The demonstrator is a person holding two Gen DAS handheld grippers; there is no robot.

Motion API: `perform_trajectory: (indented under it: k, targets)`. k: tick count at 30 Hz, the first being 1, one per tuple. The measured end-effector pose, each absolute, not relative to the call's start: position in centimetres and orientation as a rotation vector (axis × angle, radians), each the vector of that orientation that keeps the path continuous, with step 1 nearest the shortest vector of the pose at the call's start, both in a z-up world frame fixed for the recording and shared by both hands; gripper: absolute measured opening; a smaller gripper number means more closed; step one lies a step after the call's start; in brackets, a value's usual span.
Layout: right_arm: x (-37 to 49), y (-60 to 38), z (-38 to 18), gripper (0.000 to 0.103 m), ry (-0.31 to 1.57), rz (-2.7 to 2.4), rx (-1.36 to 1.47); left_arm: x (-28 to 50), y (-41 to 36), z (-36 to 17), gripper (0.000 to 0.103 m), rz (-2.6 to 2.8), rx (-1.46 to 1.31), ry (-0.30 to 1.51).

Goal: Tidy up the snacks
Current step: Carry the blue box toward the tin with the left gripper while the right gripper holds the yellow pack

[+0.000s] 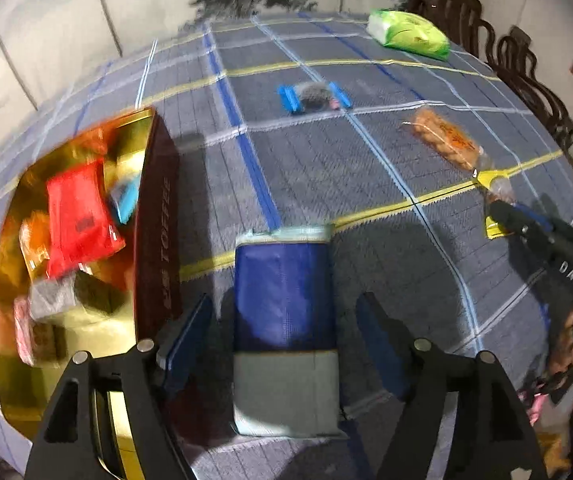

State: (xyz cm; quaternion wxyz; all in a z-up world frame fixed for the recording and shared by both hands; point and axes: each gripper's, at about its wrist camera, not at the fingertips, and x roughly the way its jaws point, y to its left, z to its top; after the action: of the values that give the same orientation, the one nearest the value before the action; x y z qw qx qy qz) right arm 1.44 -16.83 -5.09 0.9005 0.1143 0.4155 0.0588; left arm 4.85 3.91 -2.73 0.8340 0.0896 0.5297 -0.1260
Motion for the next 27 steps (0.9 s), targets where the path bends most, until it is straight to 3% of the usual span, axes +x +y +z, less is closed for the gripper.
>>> perform_trajectory:
  k: [11, 15, 20, 24, 26, 27]
  targets:
    - [1.4, -17.1, -5.2, 0.025, 0.860, 0.131, 0.260, 4.3, 2.1, -4.1, 0.068, -0.300, 0.302, 1.088]
    - [1.4, -17.2, -5.2, 0.025, 0.860, 0.132, 0.263, 3.2, 1.5, -3.8, 0.054, -0.305, 0.321, 1.061]
    - [1.4, -17.2, -5.2, 0.025, 0.861, 0.129, 0.256, 2.3, 1.4, -3.8, 0.056, -0.333, 0.354, 1.018]
    - [1.4, -17.1, -5.2, 0.025, 0.862, 0.124, 0.252, 2.4, 1.0, -3.9, 0.070, -0.404, 0.376, 1.049]
    - [1.4, -17.1, -5.2, 0.025, 0.862, 0.124, 0.253, 2.2, 0.8, -3.9, 0.070, -0.421, 0.391, 1.033]
    - [1.4, -17.2, -5.2, 0.025, 0.861, 0.126, 0.254, 2.0, 0.5, -3.9, 0.064, -0.431, 0.410, 1.024]
